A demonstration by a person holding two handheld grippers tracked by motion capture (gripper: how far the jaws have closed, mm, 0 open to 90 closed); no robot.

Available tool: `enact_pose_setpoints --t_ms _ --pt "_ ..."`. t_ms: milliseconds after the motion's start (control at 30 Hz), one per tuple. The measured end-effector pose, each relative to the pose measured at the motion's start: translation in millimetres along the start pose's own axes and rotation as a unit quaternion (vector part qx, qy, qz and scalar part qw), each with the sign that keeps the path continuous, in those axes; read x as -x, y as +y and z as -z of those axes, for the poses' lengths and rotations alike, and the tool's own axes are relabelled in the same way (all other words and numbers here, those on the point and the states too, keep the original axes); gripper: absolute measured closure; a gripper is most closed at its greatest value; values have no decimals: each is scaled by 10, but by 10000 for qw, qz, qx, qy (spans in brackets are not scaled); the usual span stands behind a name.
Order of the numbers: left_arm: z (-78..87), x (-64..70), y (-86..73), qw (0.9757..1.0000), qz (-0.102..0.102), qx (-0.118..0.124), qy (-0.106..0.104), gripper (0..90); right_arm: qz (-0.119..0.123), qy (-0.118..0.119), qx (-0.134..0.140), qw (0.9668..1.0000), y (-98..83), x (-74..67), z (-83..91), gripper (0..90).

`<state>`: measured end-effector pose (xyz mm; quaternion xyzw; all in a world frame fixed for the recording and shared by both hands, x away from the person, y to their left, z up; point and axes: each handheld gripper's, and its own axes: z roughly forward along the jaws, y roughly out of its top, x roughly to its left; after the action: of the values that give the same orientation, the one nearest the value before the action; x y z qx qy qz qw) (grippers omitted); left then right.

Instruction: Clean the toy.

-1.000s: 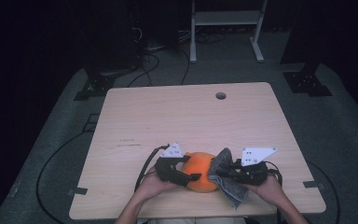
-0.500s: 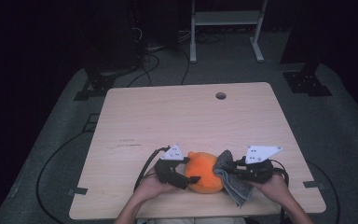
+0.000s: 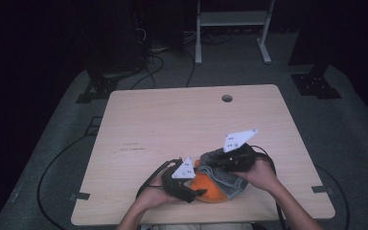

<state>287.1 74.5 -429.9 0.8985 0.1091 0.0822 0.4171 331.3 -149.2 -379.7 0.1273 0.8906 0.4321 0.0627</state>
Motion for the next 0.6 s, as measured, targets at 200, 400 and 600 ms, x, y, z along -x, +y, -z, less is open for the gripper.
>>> enact_pose_setpoints --t_ms 200,400,600 --pt "23 -29 -48 9999 92 43 -28 295 -302 -96 -128 9994 -82 240 -45 808" --pt "46 -69 -47 9998 173 16 3 305 -588 -224 33 9980 -395 298 140 808" --pt "70 -167 -81 9982 561 202 17 355 -722 -323 226 9966 -690 195 341 808"
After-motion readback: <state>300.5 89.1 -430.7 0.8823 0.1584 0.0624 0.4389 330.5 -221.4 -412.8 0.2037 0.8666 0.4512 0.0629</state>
